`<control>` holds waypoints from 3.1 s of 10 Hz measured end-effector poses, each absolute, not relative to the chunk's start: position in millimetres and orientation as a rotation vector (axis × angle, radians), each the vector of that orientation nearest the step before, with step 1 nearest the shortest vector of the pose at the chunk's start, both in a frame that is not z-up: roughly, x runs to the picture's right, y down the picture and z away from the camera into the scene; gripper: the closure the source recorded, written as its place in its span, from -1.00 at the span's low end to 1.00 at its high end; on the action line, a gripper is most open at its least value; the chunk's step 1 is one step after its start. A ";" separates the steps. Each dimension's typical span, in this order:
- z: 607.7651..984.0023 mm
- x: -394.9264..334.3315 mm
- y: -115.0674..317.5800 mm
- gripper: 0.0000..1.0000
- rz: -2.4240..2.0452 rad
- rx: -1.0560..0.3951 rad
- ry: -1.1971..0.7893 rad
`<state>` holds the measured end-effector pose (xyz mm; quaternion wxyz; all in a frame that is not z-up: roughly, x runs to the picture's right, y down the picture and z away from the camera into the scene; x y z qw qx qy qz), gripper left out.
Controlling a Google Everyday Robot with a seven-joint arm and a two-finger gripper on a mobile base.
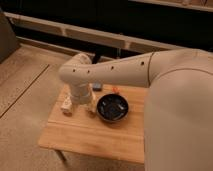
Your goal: Place the eraser on the white sponge
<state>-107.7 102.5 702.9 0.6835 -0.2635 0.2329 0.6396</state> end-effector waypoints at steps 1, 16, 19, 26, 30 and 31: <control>702.8 -107.7 102.5 -0.30 1.434 -0.591 0.522; 702.7 -107.9 101.9 -0.30 1.432 -0.587 0.521; 715.3 -111.3 72.2 -0.30 1.442 -0.490 0.413; 740.4 -104.5 13.1 -0.30 1.470 -0.419 0.135; 755.3 -103.2 12.5 -0.30 1.437 -0.400 0.168; 772.4 -103.5 3.3 -0.30 1.400 -0.371 0.177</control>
